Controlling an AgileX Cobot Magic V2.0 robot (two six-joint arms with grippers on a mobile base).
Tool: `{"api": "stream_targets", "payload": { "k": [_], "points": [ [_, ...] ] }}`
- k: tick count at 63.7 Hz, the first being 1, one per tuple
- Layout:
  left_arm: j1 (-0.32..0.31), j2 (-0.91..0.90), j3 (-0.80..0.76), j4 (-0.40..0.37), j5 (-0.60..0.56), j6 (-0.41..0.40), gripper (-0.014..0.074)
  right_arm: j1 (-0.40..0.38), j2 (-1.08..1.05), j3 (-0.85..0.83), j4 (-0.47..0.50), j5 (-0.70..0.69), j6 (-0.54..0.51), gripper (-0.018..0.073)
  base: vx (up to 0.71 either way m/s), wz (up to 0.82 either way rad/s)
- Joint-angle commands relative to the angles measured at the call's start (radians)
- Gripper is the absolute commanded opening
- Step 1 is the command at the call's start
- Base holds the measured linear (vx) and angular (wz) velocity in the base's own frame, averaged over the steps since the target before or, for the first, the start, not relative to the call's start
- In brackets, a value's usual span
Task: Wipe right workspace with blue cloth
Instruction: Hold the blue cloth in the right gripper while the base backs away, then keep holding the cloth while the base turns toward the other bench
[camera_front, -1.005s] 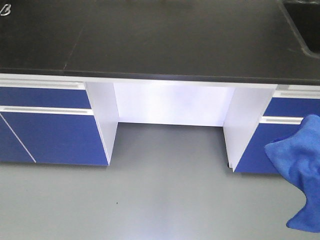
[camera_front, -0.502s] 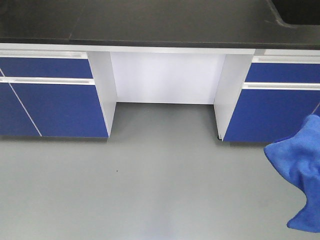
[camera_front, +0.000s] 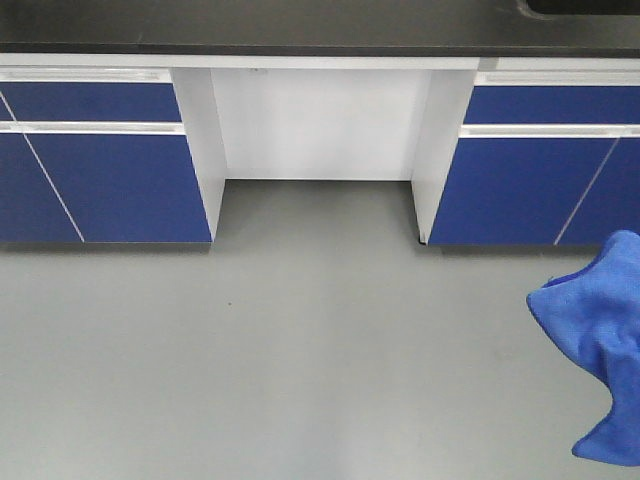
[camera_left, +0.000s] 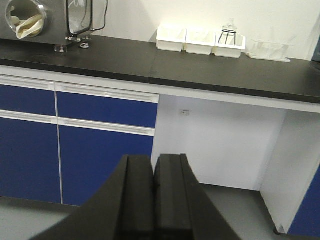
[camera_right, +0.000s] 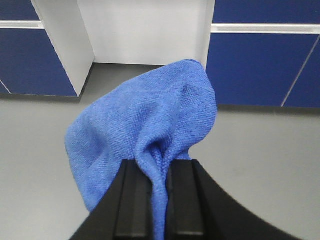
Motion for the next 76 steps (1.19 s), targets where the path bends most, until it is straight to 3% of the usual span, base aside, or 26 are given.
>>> {"api": "stream_targets", "payload": {
  "k": [1, 29, 76],
  "points": [
    [-0.005, -0.015, 0.031, 0.000, -0.083, -0.008, -0.0006, 0.002, 0.008, -0.030, -0.014, -0.067, 0.002, 0.0042, -0.23, -0.14],
    [-0.005, -0.015, 0.031, 0.000, -0.083, -0.008, -0.0006, 0.002, 0.008, -0.030, -0.014, -0.066, 0.002, 0.0042, -0.18, -0.42],
    [-0.005, -0.015, 0.031, 0.000, -0.083, -0.008, -0.0006, 0.002, 0.008, -0.030, -0.014, -0.026, 0.002, 0.0042, -0.12, -0.83]
  ]
}}
